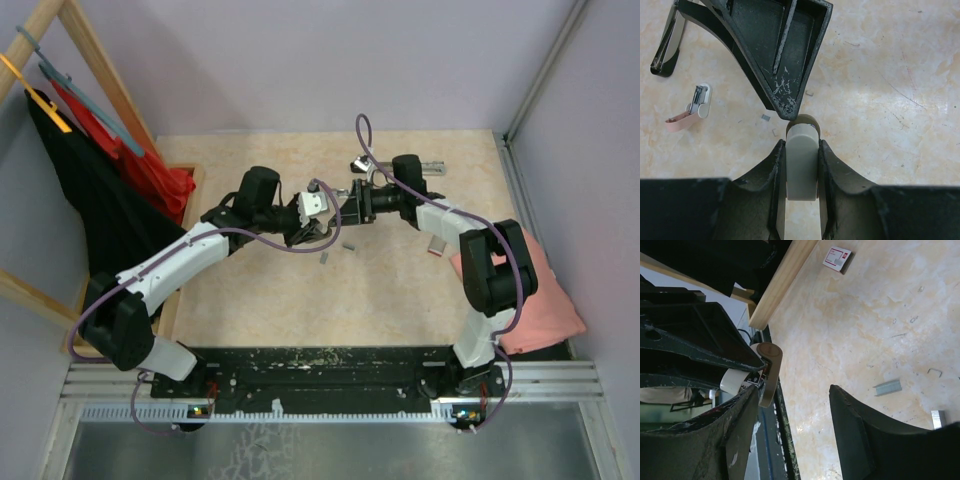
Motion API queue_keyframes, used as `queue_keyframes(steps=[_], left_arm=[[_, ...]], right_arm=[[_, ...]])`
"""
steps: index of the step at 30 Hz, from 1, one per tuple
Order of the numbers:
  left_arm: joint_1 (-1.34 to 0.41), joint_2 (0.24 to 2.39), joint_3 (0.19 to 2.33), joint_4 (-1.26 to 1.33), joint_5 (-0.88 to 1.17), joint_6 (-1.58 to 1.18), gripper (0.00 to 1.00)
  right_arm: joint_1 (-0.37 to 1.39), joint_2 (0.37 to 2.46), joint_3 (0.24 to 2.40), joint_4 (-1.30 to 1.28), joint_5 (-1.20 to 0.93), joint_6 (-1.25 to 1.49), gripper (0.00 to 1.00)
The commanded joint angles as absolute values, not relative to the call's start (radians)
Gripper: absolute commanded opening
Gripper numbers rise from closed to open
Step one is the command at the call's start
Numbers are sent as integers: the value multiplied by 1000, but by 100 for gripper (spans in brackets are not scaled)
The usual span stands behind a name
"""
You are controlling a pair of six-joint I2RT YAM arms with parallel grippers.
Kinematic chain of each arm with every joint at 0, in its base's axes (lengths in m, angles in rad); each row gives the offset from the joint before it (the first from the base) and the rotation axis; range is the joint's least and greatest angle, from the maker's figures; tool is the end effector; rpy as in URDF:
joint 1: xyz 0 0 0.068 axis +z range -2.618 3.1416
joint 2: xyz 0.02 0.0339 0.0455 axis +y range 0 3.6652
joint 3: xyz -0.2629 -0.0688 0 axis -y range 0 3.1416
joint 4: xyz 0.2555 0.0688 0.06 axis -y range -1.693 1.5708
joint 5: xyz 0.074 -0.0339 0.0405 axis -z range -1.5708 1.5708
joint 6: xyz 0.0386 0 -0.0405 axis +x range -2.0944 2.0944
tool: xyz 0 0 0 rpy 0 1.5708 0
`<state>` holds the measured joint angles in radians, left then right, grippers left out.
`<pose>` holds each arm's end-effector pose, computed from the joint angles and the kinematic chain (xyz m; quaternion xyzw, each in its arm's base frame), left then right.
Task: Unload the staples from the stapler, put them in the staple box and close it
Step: Unload the staple at the center of the board.
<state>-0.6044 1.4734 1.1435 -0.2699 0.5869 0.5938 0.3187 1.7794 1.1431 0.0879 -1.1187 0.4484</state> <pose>0.2703 -0.2126 0.2892 0.5889 0.6231 -0.2582 0.4453 0.3625 0.1562 0.2198 -0.2111 0.7545 0.5843 0.2113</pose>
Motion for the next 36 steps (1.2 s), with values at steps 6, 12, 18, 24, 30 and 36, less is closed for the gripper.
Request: queue_keyframes(steps=[6, 12, 18, 24, 30, 36], left_arm=[[-605, 1471, 1134, -239, 594, 578, 0], [-604, 1470, 1134, -238, 598, 575, 0], [-605, 1468, 1132, -234, 602, 573, 0], [-605, 1462, 1128, -231, 606, 573, 0], [-604, 1457, 1123, -224, 609, 568, 0], [-605, 1459, 1114, -212, 599, 568, 0]], right_arm=[[349, 1778, 1144, 112, -1163, 437, 50], [358, 1783, 1148, 103, -1161, 428, 50], [371, 1798, 1149, 95, -1163, 419, 41], [371, 1819, 1152, 88, -1165, 418, 24], [371, 1823, 1141, 137, -1183, 463, 24], [371, 1820, 1116, 233, -1217, 553, 32]])
